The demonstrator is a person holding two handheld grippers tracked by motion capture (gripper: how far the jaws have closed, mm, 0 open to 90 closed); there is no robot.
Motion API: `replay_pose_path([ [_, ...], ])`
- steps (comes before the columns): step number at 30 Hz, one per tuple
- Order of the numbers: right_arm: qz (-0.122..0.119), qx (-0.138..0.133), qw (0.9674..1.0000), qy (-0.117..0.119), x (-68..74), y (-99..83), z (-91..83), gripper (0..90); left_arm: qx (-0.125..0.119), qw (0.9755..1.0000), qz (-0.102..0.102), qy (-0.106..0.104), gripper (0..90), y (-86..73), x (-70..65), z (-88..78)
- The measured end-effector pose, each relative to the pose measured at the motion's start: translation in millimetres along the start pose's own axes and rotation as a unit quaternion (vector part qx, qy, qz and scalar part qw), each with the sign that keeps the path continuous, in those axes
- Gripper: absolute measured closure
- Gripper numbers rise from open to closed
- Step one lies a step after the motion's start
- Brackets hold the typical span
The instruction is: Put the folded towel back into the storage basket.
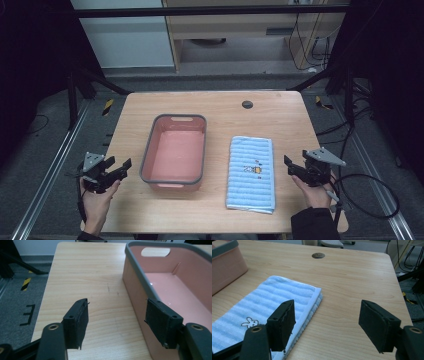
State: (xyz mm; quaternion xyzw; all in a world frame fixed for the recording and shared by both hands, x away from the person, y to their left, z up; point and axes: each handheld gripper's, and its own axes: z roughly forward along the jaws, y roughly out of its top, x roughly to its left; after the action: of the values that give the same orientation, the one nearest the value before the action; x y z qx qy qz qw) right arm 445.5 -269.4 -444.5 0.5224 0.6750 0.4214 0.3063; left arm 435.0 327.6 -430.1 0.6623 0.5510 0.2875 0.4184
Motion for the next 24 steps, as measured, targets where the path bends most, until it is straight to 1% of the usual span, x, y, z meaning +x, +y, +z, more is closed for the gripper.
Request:
replay_pose_path([
  [5, 0.005, -0.012, 0.9999, 0.003, -1.6, 4.6, -6.7, 28.3, -0.01, 0.9999, 0.01, -0.001, 31.1, 5.2, -5.8, -6.0],
  [6, 0.003, -0.016, 0.9999, 0.003, -1.6, 5.3, -7.2, 27.9, -0.016, 0.9998, 0.01, -0.005, 30.6, 7.8, -7.9, -9.3],
  [8, 0.003, -0.018, 0.9998, 0.003, -1.3, 5.9, -8.0, 27.9, -0.018, 0.9997, 0.011, -0.008, 30.3, 9.1, -9.0, -11.0],
  [12, 0.01, -0.018, 0.9998, 0.006, -0.3, 8.8, -9.2, 28.2, -0.029, 0.9993, 0.018, -0.015, 30.0, 13.5, -16.4, -17.1],
  [14, 0.009, -0.019, 0.9998, 0.005, -0.1, 9.2, -9.3, 28.4, -0.029, 0.9992, 0.021, -0.017, 30.0, 14.1, -18.4, -18.0],
  [18, 0.005, -0.019, 0.9998, 0.006, 1.3, 10.9, -10.2, 28.8, -0.03, 0.9986, 0.03, -0.03, 29.6, 16.7, -29.4, -20.6],
  [19, 0.005, -0.019, 0.9998, 0.006, 1.3, 10.9, -10.2, 28.8, -0.03, 0.9986, 0.03, -0.03, 29.7, 16.7, -29.4, -20.6],
  [20, 0.002, -0.017, 0.9998, 0.009, 1.2, 11.6, -10.2, 29.0, -0.033, 0.9983, 0.035, -0.033, 29.8, 17.7, -33.3, -21.8],
  [21, 0.002, -0.017, 0.9998, 0.009, 1.2, 11.6, -10.2, 29.0, -0.033, 0.9983, 0.035, -0.033, 30.1, 17.7, -33.3, -21.8],
  [22, -0.001, -0.016, 0.9998, 0.008, 1.2, 12.1, -10.3, 29.2, -0.036, 0.998, 0.036, -0.037, 30.6, 18.5, -36.5, -23.0],
  [24, -0.004, -0.016, 0.9998, 0.007, 1.6, 12.5, -10.7, 29.2, -0.039, 0.9977, 0.039, -0.038, 31.2, 19.3, -39.4, -24.2],
])
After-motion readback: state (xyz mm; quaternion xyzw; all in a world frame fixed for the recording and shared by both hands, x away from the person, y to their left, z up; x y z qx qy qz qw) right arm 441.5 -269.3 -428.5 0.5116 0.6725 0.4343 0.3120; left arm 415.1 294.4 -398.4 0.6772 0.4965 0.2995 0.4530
